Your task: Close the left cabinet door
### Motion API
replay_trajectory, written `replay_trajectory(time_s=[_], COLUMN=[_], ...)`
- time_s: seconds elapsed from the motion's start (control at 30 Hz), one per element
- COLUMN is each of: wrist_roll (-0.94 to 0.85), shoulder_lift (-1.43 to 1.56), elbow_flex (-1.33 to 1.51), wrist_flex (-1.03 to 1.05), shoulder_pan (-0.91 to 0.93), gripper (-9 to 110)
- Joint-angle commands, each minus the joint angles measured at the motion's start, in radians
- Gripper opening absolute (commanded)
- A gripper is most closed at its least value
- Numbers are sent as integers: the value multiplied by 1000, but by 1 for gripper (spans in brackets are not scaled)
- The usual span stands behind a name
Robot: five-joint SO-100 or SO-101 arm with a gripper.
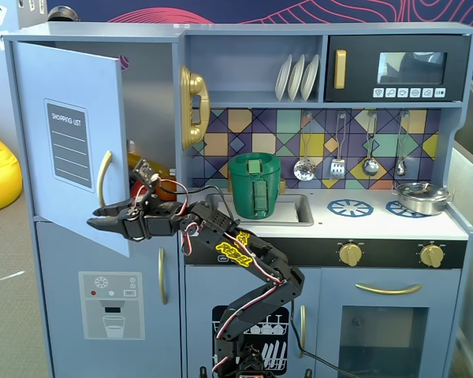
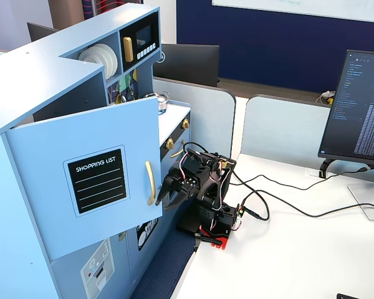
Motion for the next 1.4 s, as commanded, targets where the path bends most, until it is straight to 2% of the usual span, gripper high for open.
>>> replay_trajectory(time_s=[0.0, 0.43, 0.57, 0.77, 0.9, 1.07, 1.37], wrist_roll=[9, 55, 58, 55, 91, 118, 149], shoulder_lift=[-9, -195, -227, -163, -51, 169, 508], elbow_flex=[-74, -193, -212, -146, -51, 201, 650], wrist_flex=[-28, -64, -69, -48, 72, 212, 515], shoulder_pan=[123, 518, 569, 540, 508, 529, 945], gripper=[0, 0, 0, 0, 0, 0, 0])
